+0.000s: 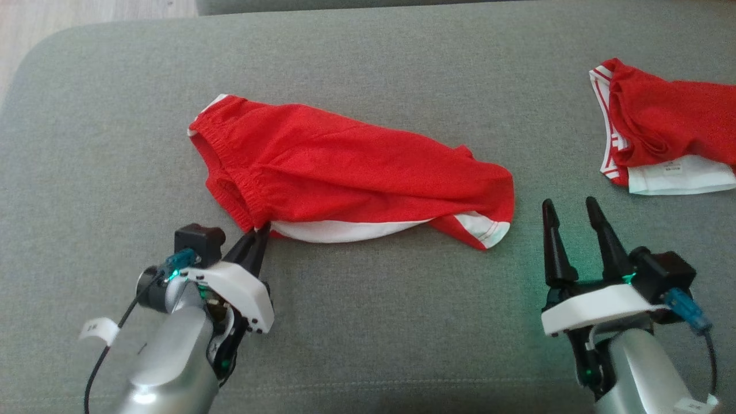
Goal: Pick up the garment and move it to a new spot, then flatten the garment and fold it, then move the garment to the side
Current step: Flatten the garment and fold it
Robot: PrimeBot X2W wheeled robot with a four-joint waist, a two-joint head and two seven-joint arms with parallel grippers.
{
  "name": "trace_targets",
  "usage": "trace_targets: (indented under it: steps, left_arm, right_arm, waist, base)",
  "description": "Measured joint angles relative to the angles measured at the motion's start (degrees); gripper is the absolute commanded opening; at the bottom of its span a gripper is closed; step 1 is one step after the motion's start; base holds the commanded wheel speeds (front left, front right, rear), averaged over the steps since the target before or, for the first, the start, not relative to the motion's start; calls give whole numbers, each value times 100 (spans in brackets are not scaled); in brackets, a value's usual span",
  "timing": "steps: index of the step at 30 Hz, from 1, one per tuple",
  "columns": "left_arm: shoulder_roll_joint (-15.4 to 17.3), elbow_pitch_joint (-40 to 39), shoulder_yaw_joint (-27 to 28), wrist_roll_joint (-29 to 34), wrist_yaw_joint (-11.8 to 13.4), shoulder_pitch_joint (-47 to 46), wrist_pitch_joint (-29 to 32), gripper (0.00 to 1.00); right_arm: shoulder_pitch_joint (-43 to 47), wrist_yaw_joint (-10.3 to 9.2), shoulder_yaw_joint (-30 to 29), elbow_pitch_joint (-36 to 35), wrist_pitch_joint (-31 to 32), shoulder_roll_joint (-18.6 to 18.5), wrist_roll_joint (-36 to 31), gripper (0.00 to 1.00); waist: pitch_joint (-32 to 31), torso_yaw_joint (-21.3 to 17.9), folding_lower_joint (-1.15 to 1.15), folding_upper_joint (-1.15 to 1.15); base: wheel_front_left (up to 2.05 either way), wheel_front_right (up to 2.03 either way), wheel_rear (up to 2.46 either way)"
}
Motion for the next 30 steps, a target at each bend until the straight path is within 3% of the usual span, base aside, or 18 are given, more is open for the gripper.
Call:
trace_targets:
  steps: [12, 30]
  left_arm:
    - [56, -833, 279, 4, 1, 342, -4, 0]
    - [53, -1062, 193, 19, 14, 421, -4, 0]
  right_arm:
    - [1, 0, 446, 760, 498, -1, 279, 100]
    - [-325, 0, 1046, 1626, 1006, -3, 1027, 100]
  waist:
    - [-217, 224, 0, 0]
    - [-169, 396, 0, 0]
  base:
    - [0, 0, 0]
    - [0, 0, 0]
